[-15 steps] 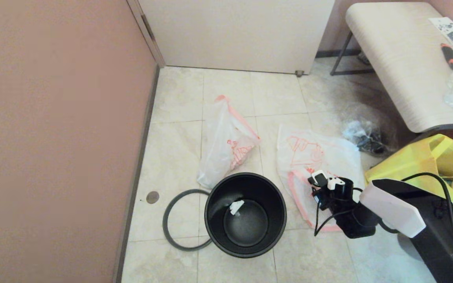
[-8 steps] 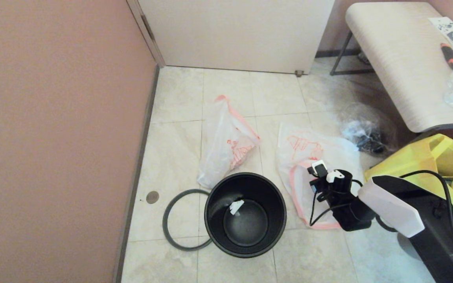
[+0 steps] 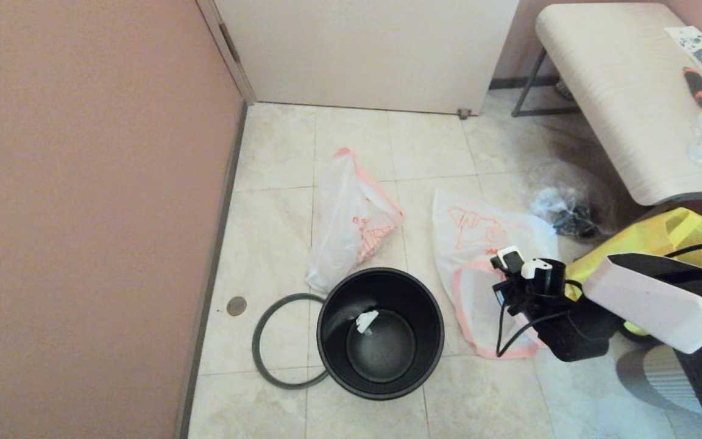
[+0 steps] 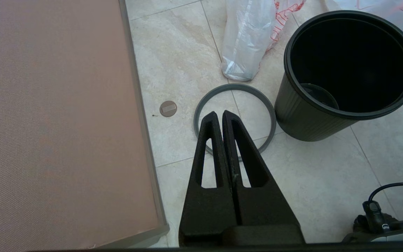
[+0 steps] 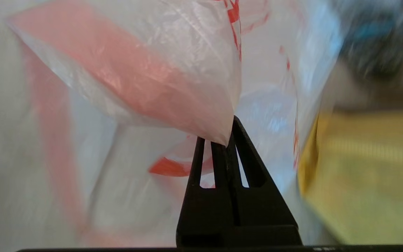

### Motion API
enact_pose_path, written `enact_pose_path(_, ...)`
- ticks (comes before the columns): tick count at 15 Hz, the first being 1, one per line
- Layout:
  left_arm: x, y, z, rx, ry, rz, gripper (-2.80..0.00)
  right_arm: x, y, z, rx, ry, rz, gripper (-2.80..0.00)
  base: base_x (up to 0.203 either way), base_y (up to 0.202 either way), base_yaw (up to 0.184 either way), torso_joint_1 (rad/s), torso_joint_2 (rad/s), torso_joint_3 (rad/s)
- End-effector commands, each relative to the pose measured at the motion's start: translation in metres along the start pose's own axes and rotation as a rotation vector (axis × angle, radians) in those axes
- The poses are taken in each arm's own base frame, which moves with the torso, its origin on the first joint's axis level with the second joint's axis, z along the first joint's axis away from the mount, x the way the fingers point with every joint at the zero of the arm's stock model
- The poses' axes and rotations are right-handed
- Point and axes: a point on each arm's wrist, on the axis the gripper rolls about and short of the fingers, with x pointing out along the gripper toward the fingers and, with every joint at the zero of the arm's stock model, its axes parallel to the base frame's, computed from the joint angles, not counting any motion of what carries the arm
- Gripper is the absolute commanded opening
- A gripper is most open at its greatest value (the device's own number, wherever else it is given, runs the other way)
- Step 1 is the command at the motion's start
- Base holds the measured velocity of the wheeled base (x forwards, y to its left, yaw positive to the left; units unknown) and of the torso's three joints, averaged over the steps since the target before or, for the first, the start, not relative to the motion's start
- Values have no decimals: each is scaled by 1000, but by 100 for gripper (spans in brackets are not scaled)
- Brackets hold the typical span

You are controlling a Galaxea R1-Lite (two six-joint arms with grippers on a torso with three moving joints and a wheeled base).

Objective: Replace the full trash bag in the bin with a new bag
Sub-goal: Pick up a new trash bag

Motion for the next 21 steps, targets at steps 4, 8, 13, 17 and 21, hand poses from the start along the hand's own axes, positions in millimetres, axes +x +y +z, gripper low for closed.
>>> enact_pose_path(4,0,0,-1,1,3,-1,-280,-52,-26,26,100,156,76,-280,0,0,0,0,0,0)
enact_pose_path(8,0,0,0,1,2,-1,-280,-68,-33,41,250,300,251,-280,0,0,0,0,0,0)
enact_pose_path(13,0,0,-1,1,3,-1,-280,-69,-42,50,413,410,425,-280,0,0,0,0,0,0)
enact_pose_path(17,0,0,-1,1,3,-1,-280,-71,-64,59,565,466,575,-280,0,0,0,0,0,0)
enact_pose_path(21,0,0,-1,1,3,-1,-280,-89,-88,76,609,461,627,-280,0,0,0,0,0,0)
